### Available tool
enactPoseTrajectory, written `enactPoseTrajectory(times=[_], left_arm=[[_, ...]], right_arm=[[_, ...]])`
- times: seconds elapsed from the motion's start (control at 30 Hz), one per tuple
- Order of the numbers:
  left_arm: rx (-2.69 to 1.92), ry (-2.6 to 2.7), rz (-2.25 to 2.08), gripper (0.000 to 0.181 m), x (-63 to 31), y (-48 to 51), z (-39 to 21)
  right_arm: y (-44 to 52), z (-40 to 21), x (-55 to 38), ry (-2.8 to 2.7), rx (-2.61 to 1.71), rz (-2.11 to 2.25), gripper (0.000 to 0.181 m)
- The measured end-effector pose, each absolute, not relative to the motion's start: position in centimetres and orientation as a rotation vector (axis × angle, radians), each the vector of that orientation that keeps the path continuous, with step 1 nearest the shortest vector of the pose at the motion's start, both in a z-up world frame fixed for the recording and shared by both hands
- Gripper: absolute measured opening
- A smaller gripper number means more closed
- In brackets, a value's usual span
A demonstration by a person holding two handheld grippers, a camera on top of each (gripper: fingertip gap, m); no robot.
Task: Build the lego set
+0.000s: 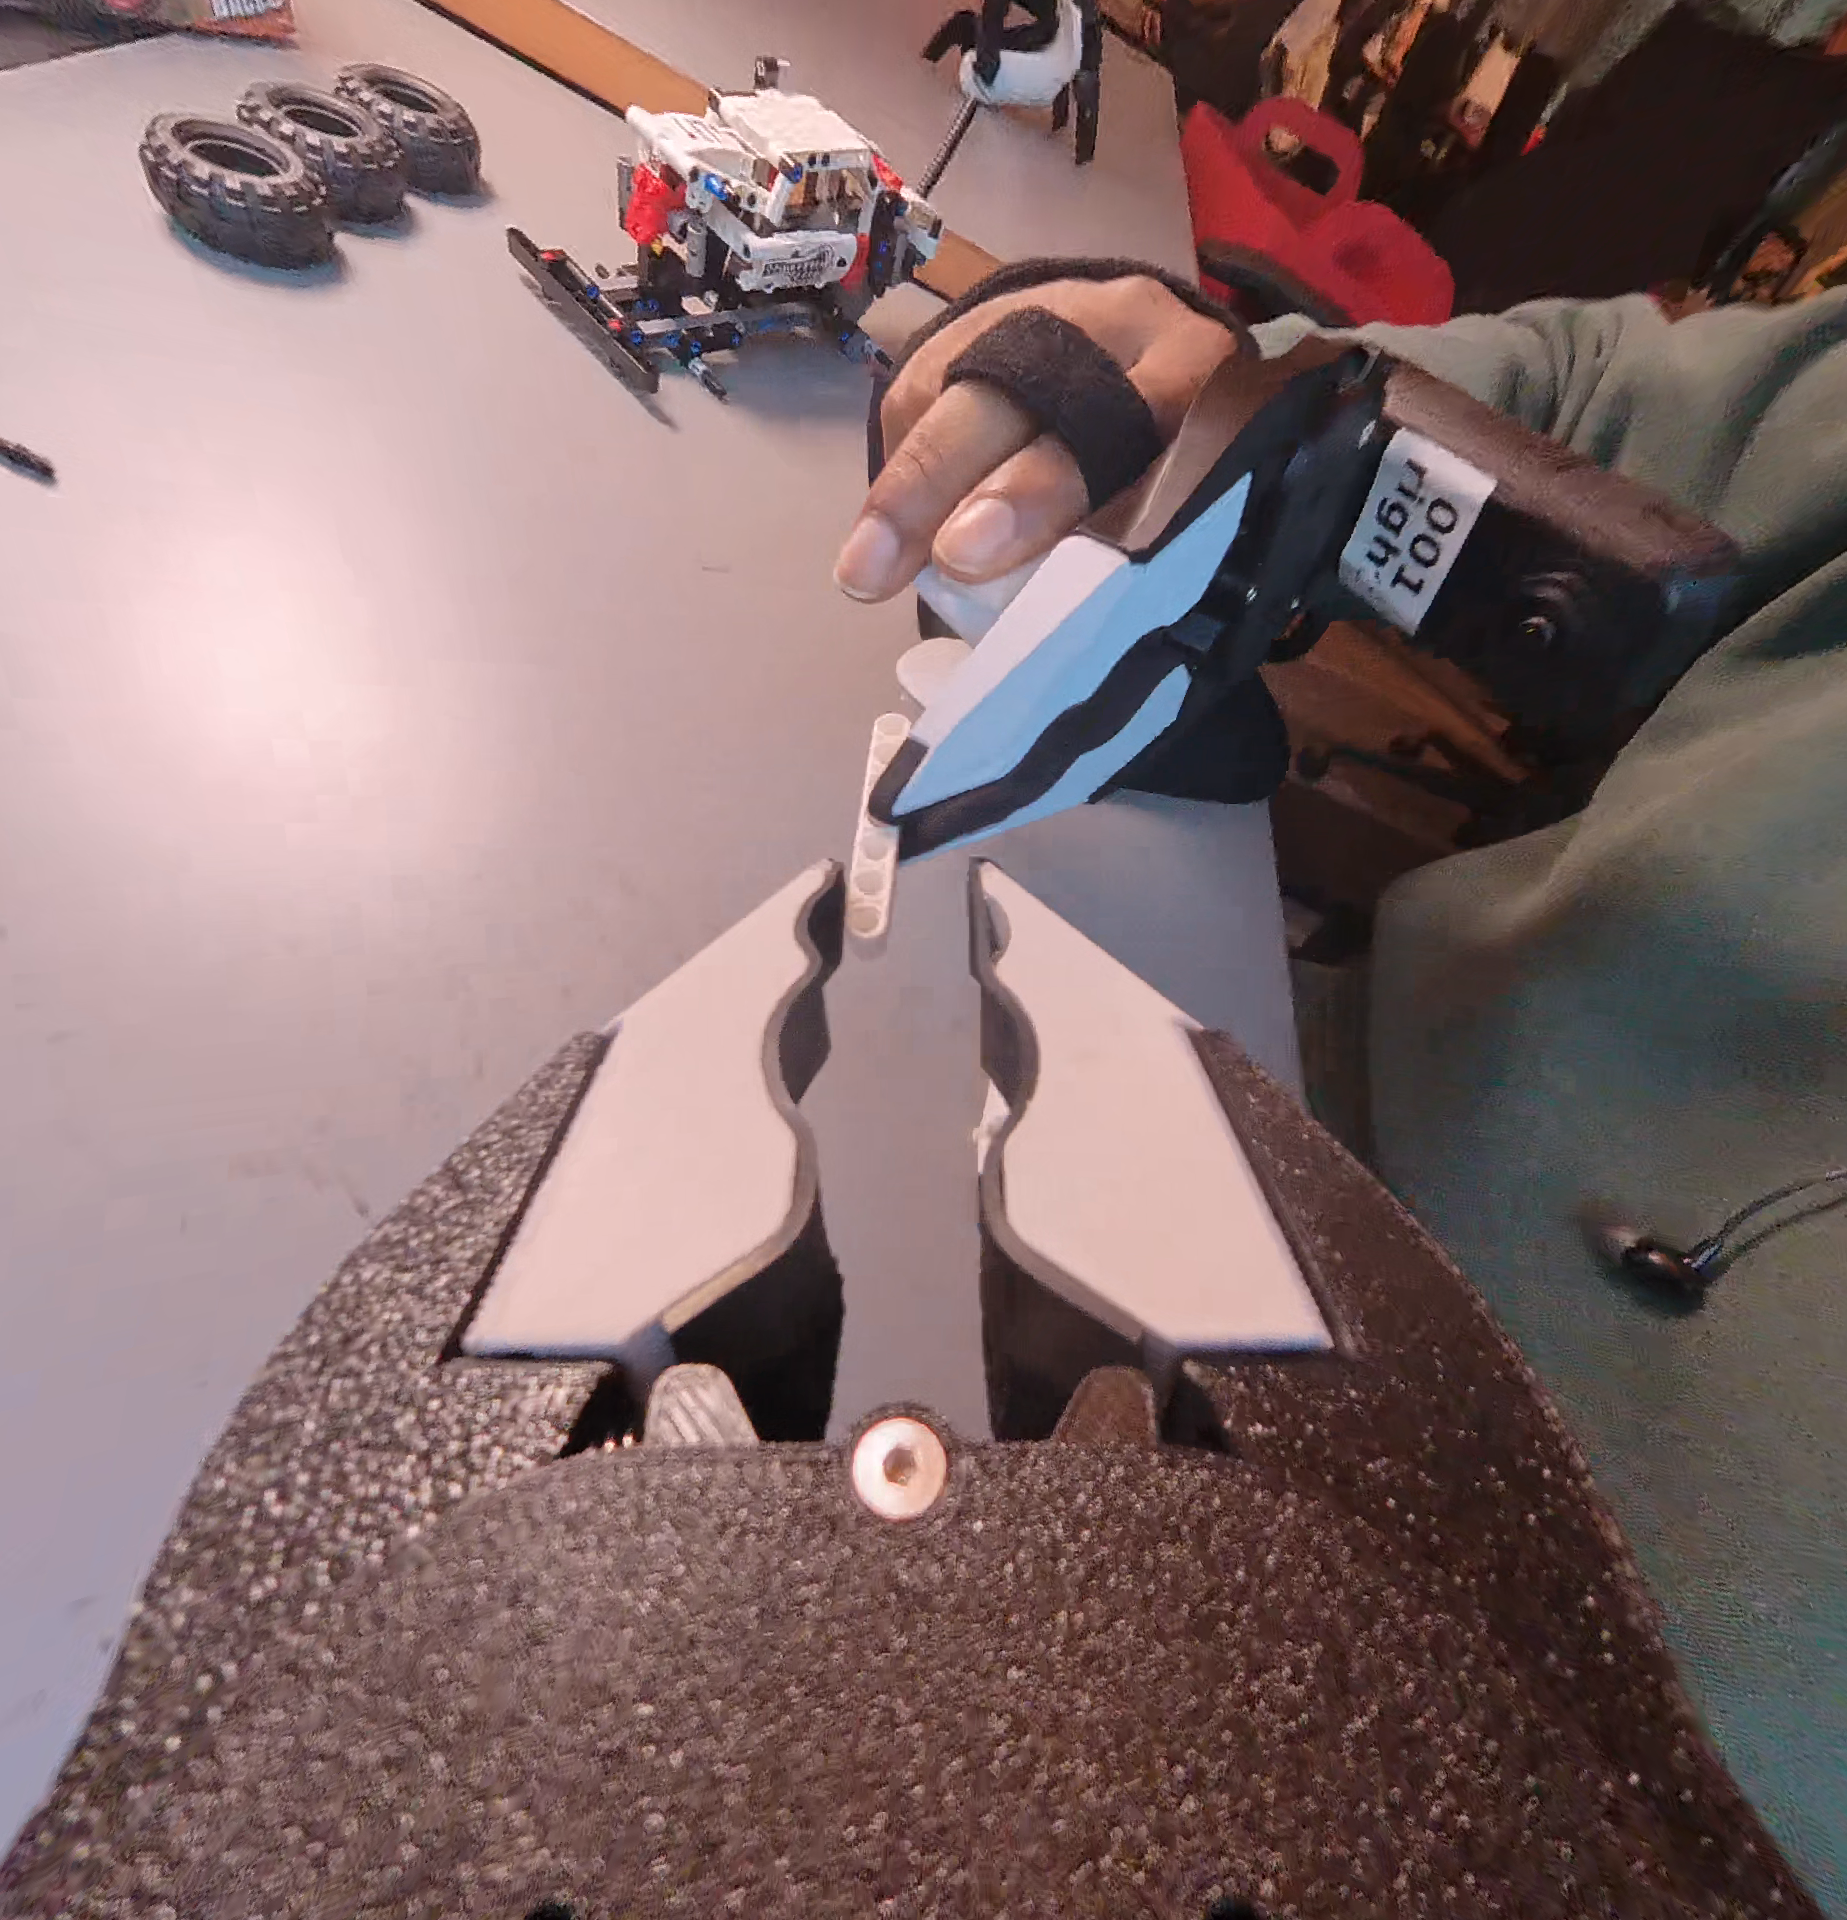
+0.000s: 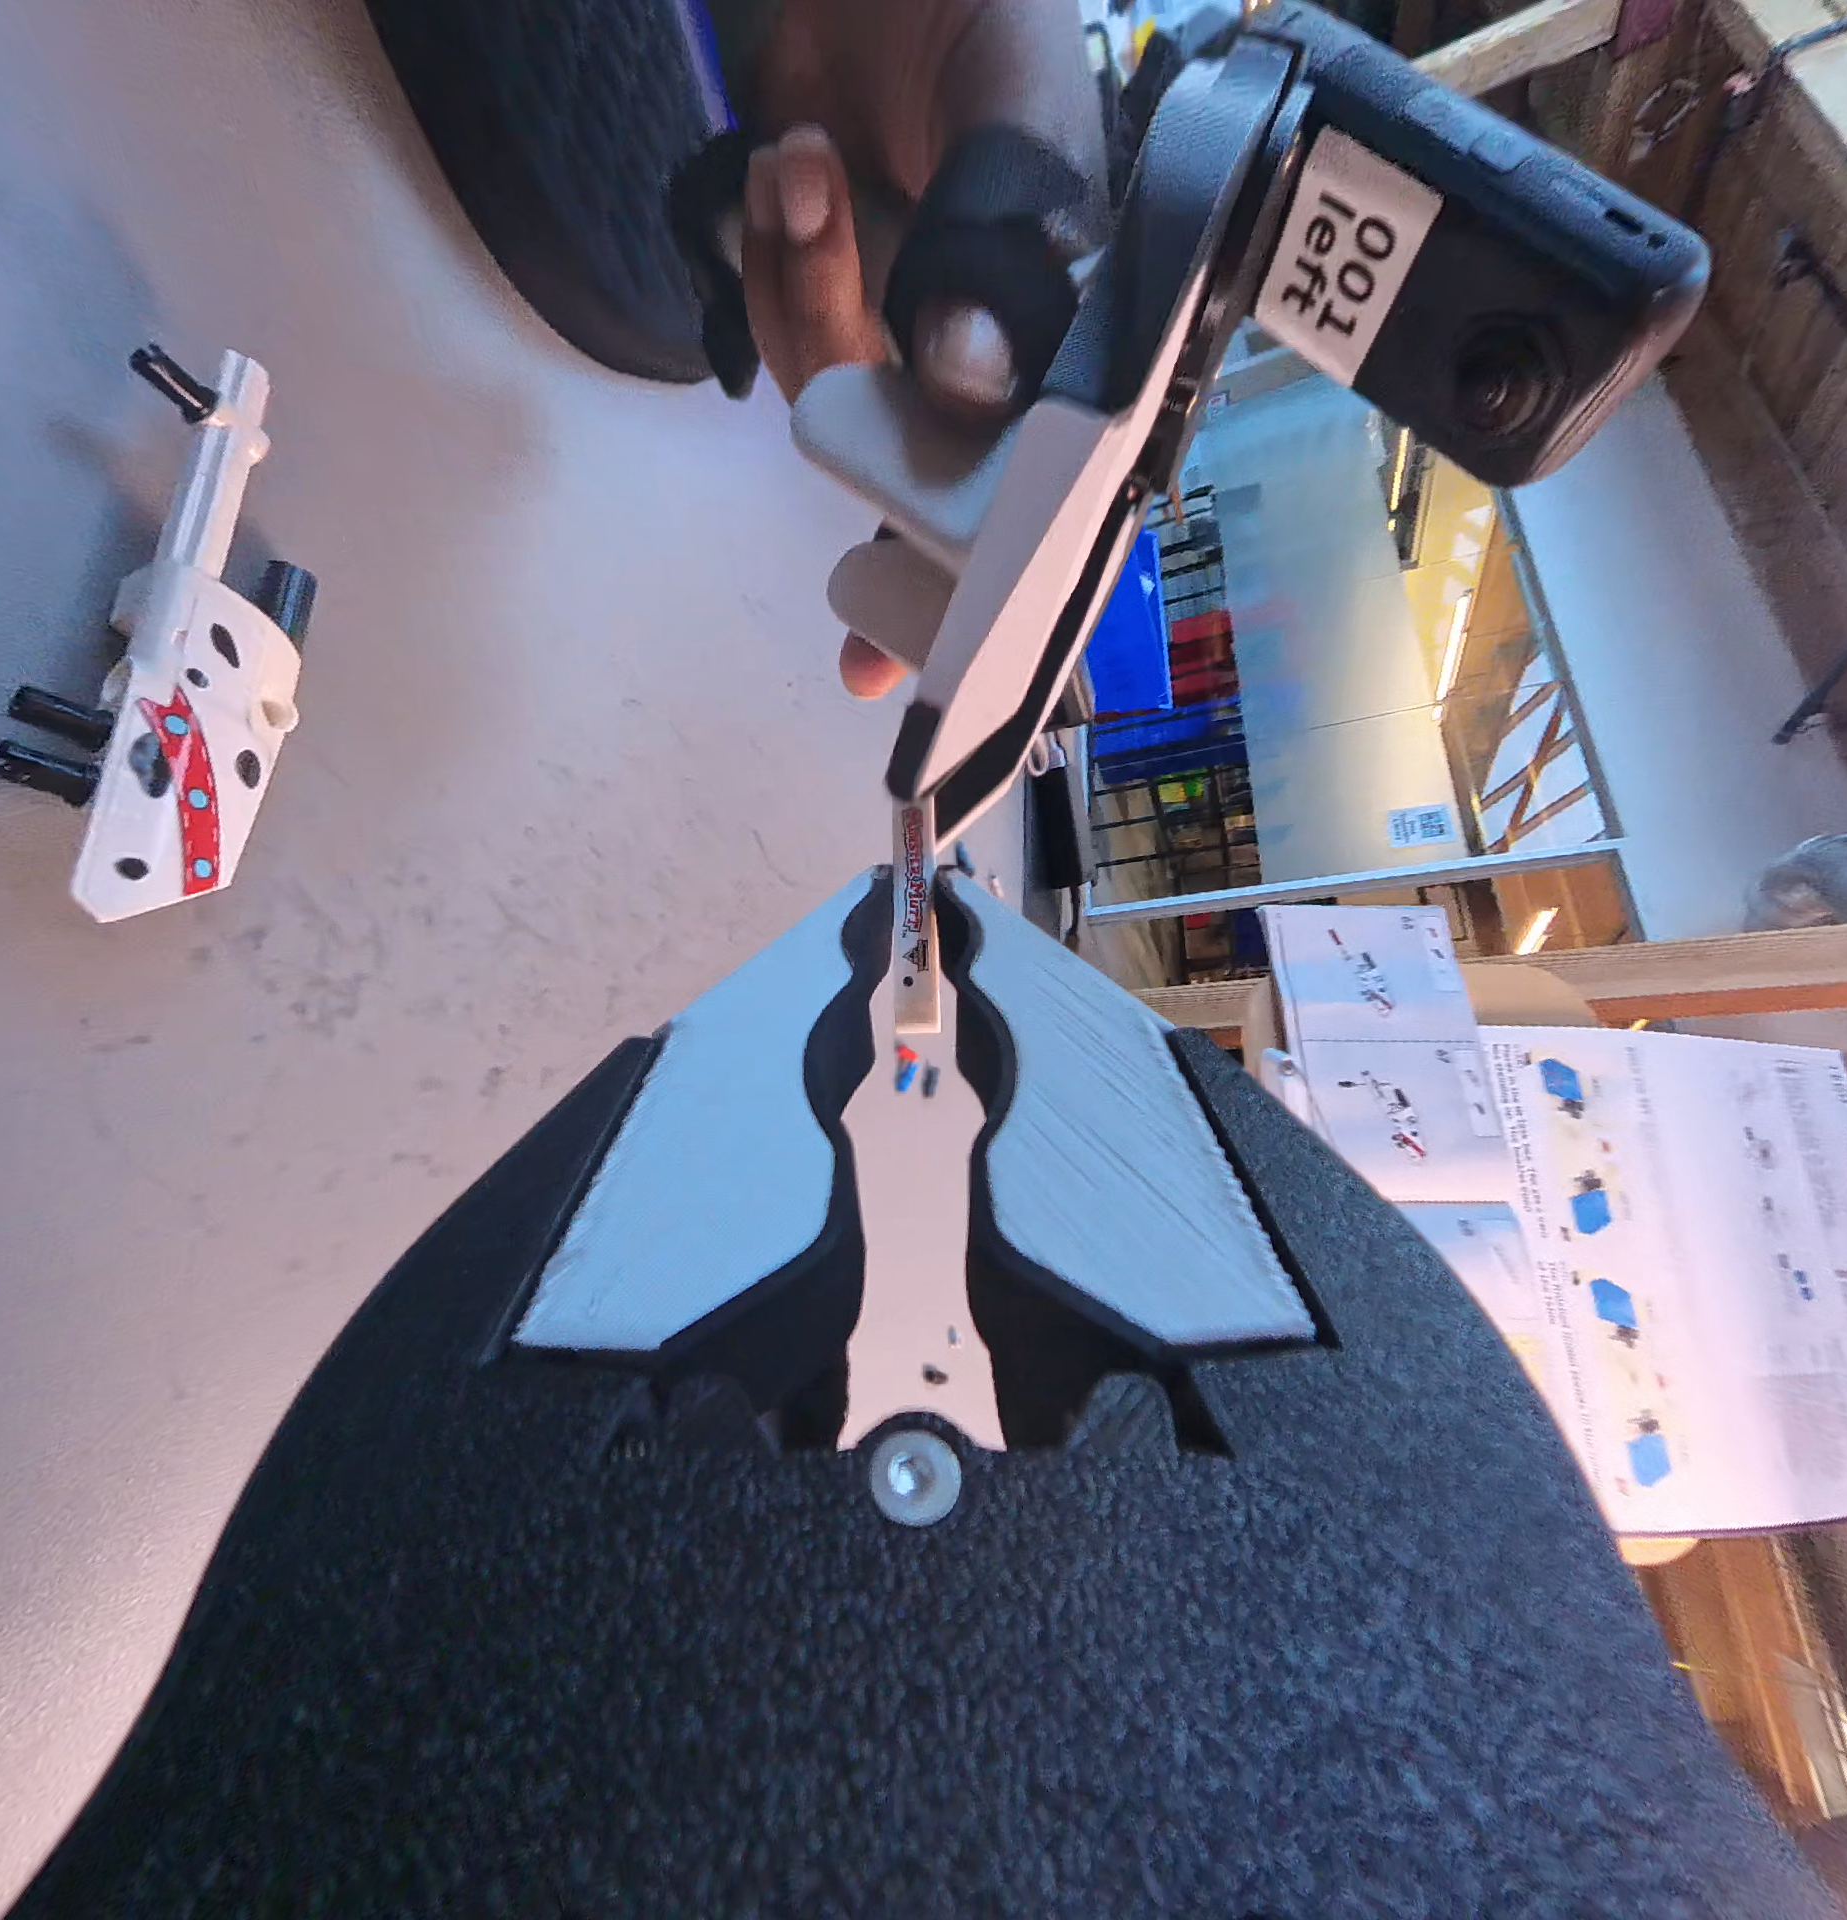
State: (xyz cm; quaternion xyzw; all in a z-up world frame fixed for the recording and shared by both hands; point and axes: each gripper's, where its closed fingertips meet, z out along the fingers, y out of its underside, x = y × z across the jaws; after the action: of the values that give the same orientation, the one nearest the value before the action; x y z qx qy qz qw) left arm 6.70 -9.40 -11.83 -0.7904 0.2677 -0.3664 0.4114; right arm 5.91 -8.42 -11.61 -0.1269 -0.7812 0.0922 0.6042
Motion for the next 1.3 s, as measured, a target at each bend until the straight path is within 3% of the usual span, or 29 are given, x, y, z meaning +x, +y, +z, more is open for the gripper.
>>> enactPoseTrajectory(times=[0.07, 0.13, 0.23, 0.43, 0.5, 0.57, 0.67, 0.97, 1.3], left_arm=[[-1.981, 0.742, -0.836, 0.007, 6.6, -8.8, -12.0], [-1.98, 0.795, -0.792, 0.007, 6.8, -8.6, -12.3], [-2.072, 0.898, -0.633, 0.007, 6.3, -8.3, -15.4], [-2.225, 1.03, -0.5, 0.007, 6.3, -9.1, -20.7], [-2.249, 1.043, -0.502, 0.007, 6.2, -9.3, -21.4], [-2.243, 1.044, -0.499, 0.008, 6.2, -9.3, -21.4], [-2.24, 1.037, -0.468, 0.025, 5.7, -9.4, -21.0], [-2.214, 0.876, -0.637, 0.03, 4.6, -14.5, -17.9], [-2.223, 0.829, -0.897, 0.046, 5.5, -15.2, -17.4]], right_arm=[[-8.2, -11.2, 6.0, -1.792, -0.295, 0.209, 0.007], [-7.9, -11.5, 6.3, -1.804, -0.359, 0.262, 0.008], [-6.5, -13.8, 7.1, -1.91, -0.608, 0.385, 0.027], [-9.1, -17.7, 10.8, -2.194, -1.031, 0.809, 0.021], [-11.1, -18.4, 12.3, -2.314, -1.171, 0.983, 0.028], [-12.2, -19.0, 13.1, -2.397, -1.27, 1.036, 0.035], [-13.0, -19.6, 12.8, -2.452, -1.312, 0.978, 0.038], [-14.4, -20.8, 11.3, -2.499, -1.293, 0.858, 0.026], [-13.4, -14.8, 8.3, -2.089, -0.705, 0.65, 0.019]])
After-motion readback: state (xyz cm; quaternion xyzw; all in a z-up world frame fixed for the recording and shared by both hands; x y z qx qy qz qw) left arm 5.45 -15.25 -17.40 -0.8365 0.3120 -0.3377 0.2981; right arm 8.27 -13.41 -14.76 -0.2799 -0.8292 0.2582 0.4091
